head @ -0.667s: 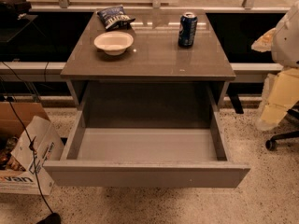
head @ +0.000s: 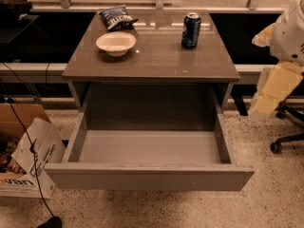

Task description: Place pepsi can into top drawer

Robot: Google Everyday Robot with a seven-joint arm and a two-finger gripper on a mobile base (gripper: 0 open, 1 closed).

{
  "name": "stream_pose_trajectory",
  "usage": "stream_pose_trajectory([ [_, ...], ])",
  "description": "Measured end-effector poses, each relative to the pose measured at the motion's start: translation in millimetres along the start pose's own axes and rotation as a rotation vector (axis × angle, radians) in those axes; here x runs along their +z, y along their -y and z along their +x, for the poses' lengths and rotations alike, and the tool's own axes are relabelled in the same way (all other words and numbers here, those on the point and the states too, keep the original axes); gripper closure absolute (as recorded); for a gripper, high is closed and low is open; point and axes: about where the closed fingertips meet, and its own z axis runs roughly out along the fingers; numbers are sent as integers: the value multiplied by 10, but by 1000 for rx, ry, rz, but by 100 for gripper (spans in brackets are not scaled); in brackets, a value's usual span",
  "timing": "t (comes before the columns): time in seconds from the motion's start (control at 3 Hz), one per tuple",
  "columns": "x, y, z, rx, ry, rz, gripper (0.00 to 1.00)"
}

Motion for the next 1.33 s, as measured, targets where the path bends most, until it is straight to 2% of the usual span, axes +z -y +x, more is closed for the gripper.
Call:
stream_pose_trajectory([
  [0.33, 86, 225, -56, 27, 45, 18, 0],
  [0.67, 223, 551, -134, 52, 83, 30, 0],
  [1.33, 693, 1448, -249, 73, 94, 33, 0],
])
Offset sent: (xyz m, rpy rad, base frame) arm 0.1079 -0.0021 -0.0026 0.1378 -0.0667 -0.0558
